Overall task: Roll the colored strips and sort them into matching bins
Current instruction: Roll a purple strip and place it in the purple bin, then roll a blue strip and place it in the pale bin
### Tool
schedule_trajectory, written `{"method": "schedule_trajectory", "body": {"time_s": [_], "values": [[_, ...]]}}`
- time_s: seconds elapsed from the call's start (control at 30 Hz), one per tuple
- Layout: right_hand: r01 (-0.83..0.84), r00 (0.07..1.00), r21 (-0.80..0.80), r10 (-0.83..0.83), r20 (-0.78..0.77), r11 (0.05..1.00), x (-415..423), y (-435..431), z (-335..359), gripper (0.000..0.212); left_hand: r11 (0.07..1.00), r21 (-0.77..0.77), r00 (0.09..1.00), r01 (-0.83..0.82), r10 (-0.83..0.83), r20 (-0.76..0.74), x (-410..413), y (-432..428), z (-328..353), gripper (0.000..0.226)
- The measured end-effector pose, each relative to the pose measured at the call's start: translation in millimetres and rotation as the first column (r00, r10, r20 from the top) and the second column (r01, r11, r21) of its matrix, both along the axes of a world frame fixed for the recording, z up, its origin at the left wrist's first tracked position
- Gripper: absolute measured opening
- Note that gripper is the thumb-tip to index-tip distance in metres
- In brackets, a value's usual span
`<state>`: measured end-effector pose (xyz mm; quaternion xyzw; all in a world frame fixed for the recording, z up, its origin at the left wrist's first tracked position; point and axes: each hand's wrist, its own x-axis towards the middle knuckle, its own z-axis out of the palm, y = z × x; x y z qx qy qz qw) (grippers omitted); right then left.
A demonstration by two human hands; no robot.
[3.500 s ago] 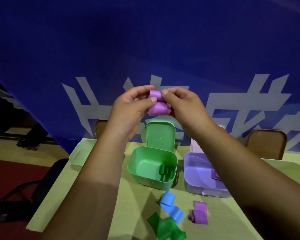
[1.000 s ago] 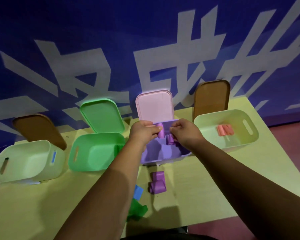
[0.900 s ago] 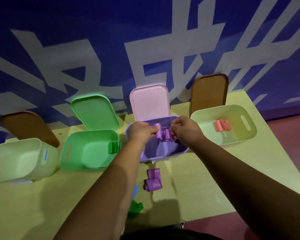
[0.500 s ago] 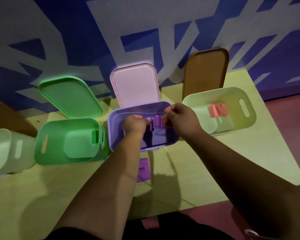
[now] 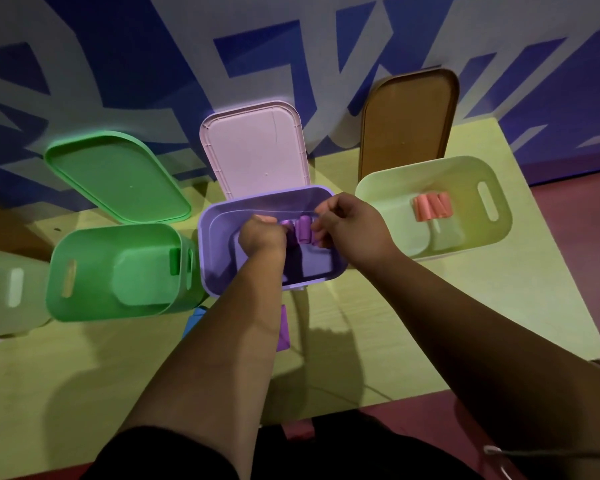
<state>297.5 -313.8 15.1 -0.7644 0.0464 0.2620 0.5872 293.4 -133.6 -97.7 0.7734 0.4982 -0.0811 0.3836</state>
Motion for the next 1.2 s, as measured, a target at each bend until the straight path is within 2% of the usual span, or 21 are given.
{"method": "schedule_trajectory", "body": {"time_s": [0.13, 0.37, 0.43, 0.5, 0.57, 0.67, 0.77, 1.07, 1.2], "values": [[-0.009, 1.000, 0.001, 0.009, 0.008, 1.000, 1, 0, -2, 0.014, 0.999, 0.035, 1.000, 0.025, -0.025, 0.005, -1, -3, -4, 0.017], [-0.003, 1.000, -0.004, 0.003, 0.005, 1.000, 2, -1, -5, 0.014, 0.999, -0.021, 0.999, 0.037, -0.038, -0.035, 0, -9, 8, 0.038], [0.002, 1.000, 0.014, -0.002, -0.011, 1.000, 3, -1, -3, 0.015, 0.996, -0.019, 0.994, 0.083, -0.084, -0.071, 1, -6, 16, 0.040], [0.008, 1.000, 0.033, -0.008, -0.021, 0.999, 4, 0, 0, 0.014, 0.996, -0.040, 0.996, 0.078, -0.080, -0.042, 0, -1, 24, 0.040], [-0.018, 1.000, -0.004, 0.018, 0.017, 1.000, 5, 0, 0, 0.014, 0.993, -0.105, 0.998, 0.055, -0.054, 0.013, -2, 8, 26, 0.037], [-0.050, 0.997, -0.045, 0.052, 0.055, 0.998, 2, 2, 3, 0.013, 0.949, -0.315, 0.983, -0.015, 0.071, 0.168, -15, 12, 53, 0.024], [-0.047, 0.998, -0.037, 0.048, 0.033, 0.998, -6, 12, 10, 0.014, 0.925, -0.380, 0.969, -0.012, 0.105, 0.224, -31, 14, 84, 0.010], [-0.146, 0.980, 0.147, 0.164, -0.115, 0.978, -61, 56, 31, 0.017, 0.910, -0.407, 0.951, 0.074, 0.059, 0.304, -118, 34, 134, 0.011], [-0.288, 0.897, 0.235, 0.347, -0.274, 0.928, -93, 76, 27, 0.026, 0.921, -0.377, 0.937, 0.100, 0.040, 0.346, -163, 55, 135, 0.013]]}}
